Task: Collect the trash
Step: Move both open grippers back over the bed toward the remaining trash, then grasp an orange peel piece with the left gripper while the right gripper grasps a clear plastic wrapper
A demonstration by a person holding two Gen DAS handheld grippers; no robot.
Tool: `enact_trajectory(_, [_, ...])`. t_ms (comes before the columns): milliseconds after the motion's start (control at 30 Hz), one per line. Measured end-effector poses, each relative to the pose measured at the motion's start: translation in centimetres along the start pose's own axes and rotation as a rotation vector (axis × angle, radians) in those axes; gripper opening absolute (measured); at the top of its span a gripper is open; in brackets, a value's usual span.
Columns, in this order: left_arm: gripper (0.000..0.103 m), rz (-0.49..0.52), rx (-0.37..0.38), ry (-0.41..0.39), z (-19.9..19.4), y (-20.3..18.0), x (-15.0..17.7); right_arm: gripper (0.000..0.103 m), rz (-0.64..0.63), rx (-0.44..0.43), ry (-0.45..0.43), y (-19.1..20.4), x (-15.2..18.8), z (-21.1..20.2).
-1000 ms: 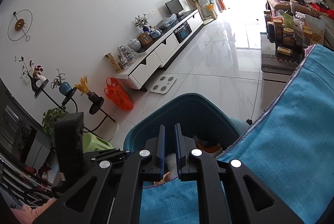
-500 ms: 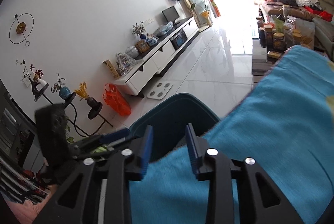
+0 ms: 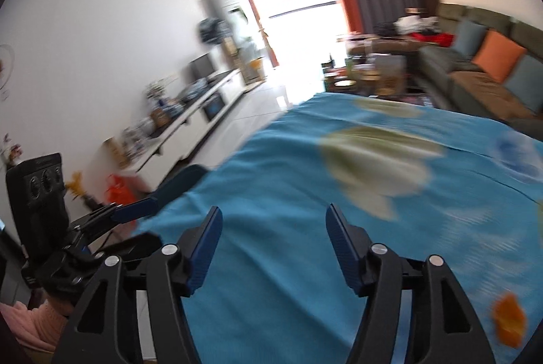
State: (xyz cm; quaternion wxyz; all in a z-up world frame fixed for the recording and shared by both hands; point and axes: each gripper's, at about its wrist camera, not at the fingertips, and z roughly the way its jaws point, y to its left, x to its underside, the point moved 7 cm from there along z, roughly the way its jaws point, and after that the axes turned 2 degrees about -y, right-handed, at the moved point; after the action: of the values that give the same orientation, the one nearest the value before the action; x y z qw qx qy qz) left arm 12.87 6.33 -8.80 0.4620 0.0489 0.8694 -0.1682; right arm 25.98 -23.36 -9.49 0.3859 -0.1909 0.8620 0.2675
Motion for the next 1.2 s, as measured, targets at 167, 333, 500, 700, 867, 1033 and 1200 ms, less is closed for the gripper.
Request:
enact_trajectory(167, [0.093, 0.068, 0.102, 0.039, 2.9, -6.2, 0.7, 0.069, 0.086, 0.143, -0.051, -6.7, 0.9, -4.3])
enact_trajectory(333, [0.094, 0.127, 0.174, 0.090, 6.4, -11.5, 1.1, 0.073, 0.162, 0.261, -0.098, -12.6, 1.5, -7.9])
enact_trajectory(500, [0.095, 0.177, 0.211, 0.145, 10.2, -15.7, 0.6, 0.077, 0.228, 0.347, -0.124, -17.5, 1.9, -9.9])
enact_trajectory(700, [0.085, 0.214, 0.257, 0.206, 13.8, -19.6, 0.8, 0.077, 0.300, 0.394, -0.128, -22.1, 2.3, -10.8])
enact_trajectory(867, [0.073, 0.239, 0.265, 0.269, 15.7, -21.9, 1.2, 0.077, 0.347, 0.399, -0.116, -24.7, 2.4, -10.2])
enact_trajectory(1033, [0.062, 0.259, 0.292, 0.317, 17.3, -23.5, 1.8, 0.072, 0.386, 0.384, -0.097, -26.6, 2.3, -8.9])
enact_trajectory(1200, [0.043, 0.246, 0.309, 0.371, 18.6, -24.0, 2.2, 0.061, 0.419, 0.360, -0.079, -27.6, 2.3, -7.9])
